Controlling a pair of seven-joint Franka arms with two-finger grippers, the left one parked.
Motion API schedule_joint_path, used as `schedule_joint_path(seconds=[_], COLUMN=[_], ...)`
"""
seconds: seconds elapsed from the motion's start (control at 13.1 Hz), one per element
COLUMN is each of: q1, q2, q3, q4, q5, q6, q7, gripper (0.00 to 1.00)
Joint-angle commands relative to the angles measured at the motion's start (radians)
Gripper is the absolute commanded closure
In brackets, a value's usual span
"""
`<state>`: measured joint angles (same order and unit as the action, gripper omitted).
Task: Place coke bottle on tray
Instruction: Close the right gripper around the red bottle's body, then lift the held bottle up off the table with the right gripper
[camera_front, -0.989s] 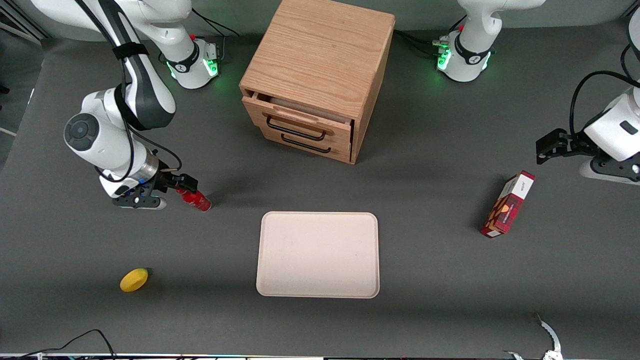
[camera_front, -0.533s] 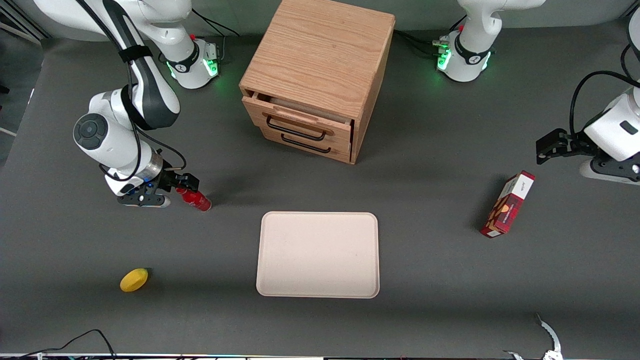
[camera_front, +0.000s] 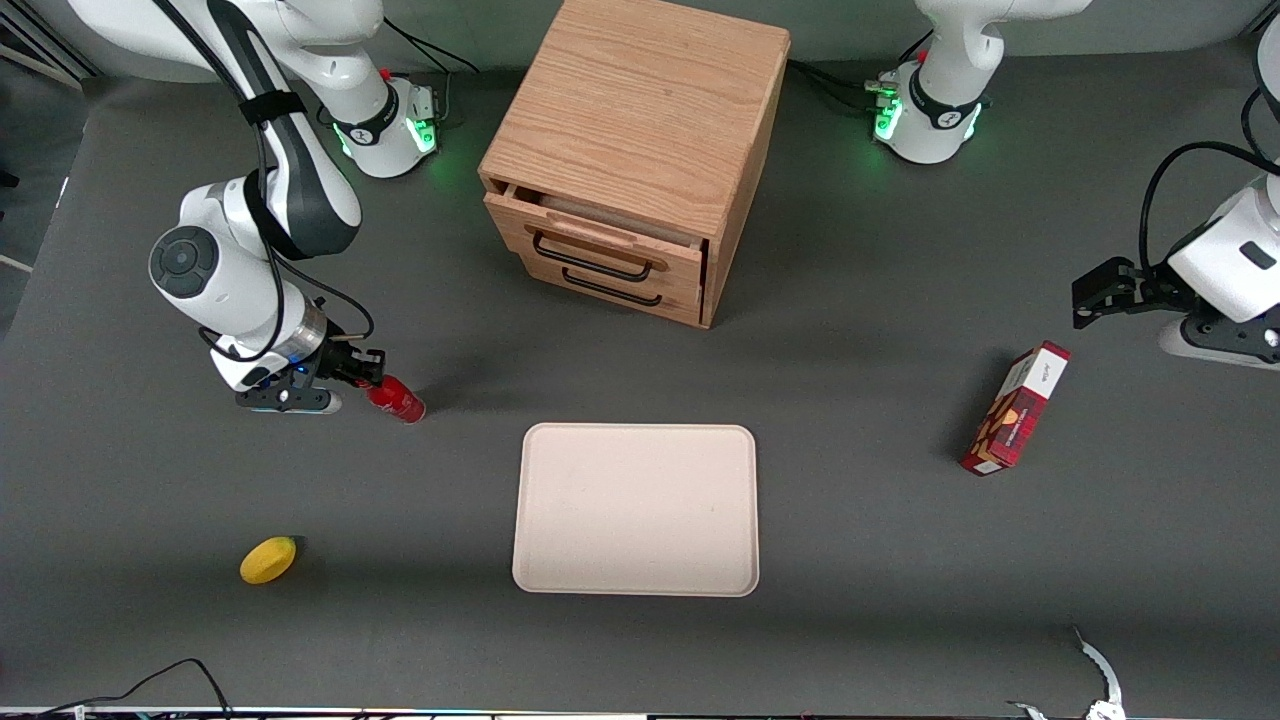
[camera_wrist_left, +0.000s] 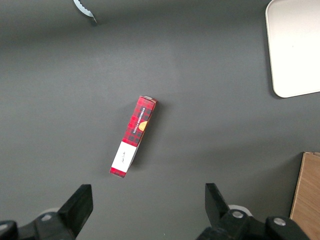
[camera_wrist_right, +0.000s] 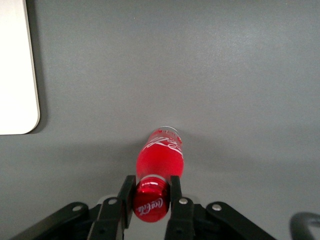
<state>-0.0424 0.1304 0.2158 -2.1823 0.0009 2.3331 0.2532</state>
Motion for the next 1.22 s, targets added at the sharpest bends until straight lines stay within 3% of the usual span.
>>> schedule_joint_path(seconds=[0.0, 0.46, 0.76, 1.14], q1=[0.001, 0.001, 0.004, 0.028], q2=[-0.055, -0.121, -0.077, 0.246], q3=[0.004, 0.004, 0.020, 0.238], q4=[0.004, 0.403, 0.634, 1.072], q5=[-0.024, -0.018, -0.004, -0.021], q6=[-0.038, -0.594, -0.768, -0.893], q7=[0.031, 0.018, 0.031, 0.331], gripper=[1.00, 1.00, 1.00, 1.00])
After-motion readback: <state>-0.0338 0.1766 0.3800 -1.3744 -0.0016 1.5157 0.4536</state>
